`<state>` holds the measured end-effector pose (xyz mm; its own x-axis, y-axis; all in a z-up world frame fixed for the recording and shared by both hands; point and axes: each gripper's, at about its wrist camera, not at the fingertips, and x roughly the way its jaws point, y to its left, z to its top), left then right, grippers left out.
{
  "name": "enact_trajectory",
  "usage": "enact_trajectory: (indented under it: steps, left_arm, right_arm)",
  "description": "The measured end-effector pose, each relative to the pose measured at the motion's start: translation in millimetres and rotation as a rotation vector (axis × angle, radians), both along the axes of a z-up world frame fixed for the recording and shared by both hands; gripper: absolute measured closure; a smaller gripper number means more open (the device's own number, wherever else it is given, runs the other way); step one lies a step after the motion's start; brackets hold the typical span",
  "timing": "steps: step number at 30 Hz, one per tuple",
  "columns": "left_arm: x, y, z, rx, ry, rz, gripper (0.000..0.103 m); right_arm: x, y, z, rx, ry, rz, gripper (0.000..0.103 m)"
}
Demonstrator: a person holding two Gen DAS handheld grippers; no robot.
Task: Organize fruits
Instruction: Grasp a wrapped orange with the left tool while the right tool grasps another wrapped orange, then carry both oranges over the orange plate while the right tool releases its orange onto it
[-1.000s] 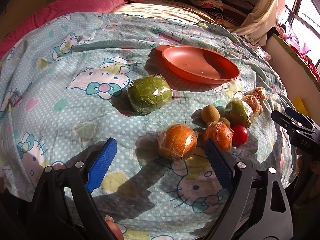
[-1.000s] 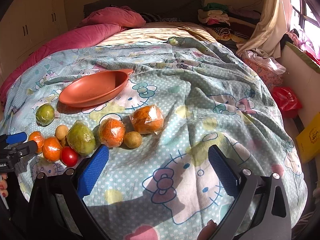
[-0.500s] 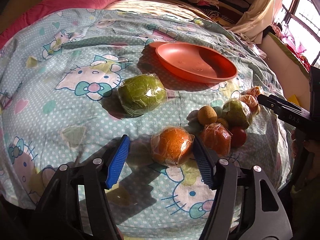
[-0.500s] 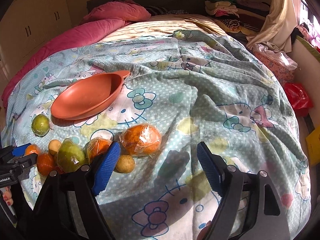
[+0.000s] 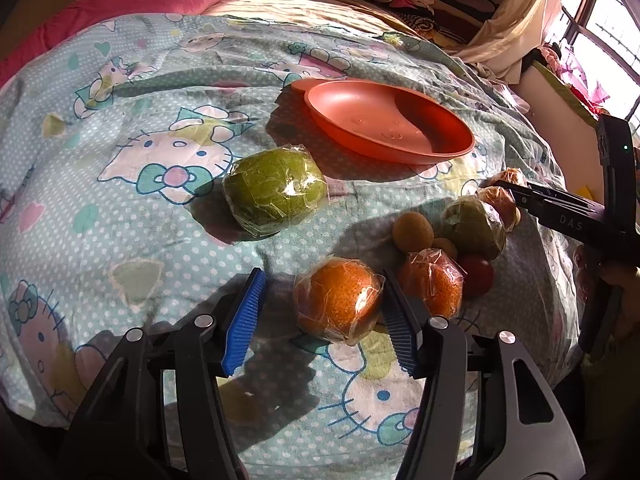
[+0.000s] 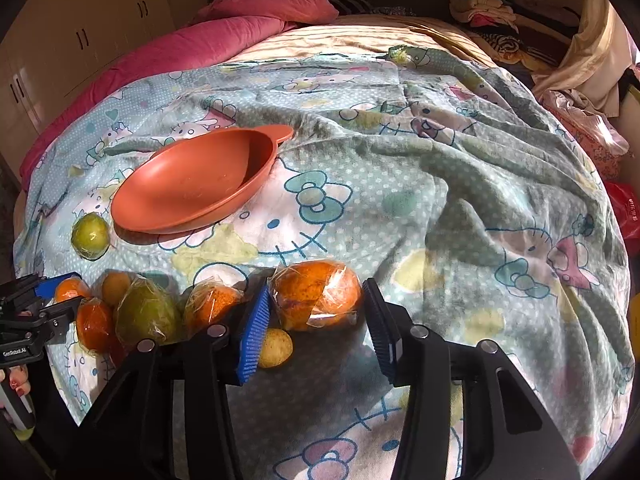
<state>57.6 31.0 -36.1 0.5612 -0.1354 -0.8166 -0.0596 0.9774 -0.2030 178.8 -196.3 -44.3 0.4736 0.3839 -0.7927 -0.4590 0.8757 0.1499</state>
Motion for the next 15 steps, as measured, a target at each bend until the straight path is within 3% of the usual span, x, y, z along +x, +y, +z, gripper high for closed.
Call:
enact_trajectory:
  steps: [5,9,15]
  left_arm:
    - [2.1,-0.7,-1.9,0.004,0.002,-0.006,0.056]
    - [2.0,-1.5,0.2,-0.011,-0.007,-0.019,0.069]
    - [0.9,-2.4,8.8,-0.030,-0.016,-0.038,0.070]
  right_arm:
    - [-0.2,-2.1,-1.4,0.010,-0.005,0.010,0.060]
    - [-0.6,-5.9,0.7,0.035,-0.008,0.004,0.061]
    - [-4.3,-8.5,14.1,0.061,-0.041,0.015,0.061]
